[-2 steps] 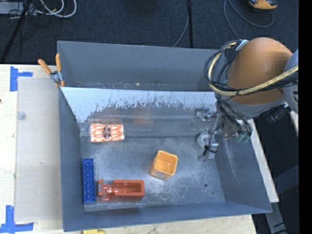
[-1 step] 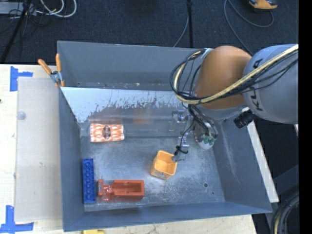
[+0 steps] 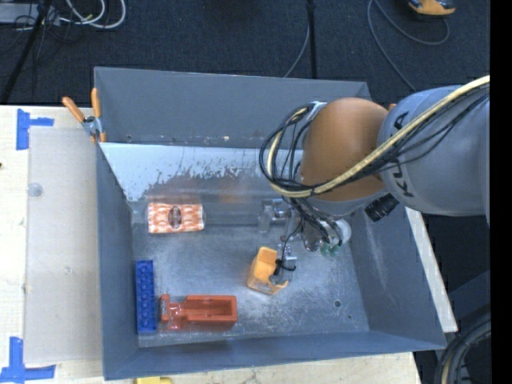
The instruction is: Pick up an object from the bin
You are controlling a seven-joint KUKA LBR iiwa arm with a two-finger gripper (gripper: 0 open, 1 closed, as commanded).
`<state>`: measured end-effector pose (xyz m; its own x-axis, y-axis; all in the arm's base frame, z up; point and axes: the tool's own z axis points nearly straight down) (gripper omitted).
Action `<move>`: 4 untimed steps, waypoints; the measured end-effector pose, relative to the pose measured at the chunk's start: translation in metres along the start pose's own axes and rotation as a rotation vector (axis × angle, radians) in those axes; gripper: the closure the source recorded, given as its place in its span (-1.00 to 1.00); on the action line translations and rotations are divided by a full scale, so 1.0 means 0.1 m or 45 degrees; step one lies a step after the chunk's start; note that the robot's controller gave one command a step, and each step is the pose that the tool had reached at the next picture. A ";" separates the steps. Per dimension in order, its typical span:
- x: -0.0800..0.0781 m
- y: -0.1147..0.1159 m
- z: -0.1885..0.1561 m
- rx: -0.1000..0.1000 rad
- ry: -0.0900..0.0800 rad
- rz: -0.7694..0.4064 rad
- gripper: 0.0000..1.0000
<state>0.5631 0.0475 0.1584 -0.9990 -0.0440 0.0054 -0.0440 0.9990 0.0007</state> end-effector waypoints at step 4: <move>-0.09 -0.24 0.85 -0.002 -0.011 0.230 1.00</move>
Offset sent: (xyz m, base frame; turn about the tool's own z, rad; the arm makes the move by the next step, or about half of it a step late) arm 0.0101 -0.0359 -0.0884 -0.0744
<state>0.5730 0.0238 0.0733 -0.9907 0.1362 -0.0029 0.1362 0.9907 0.0021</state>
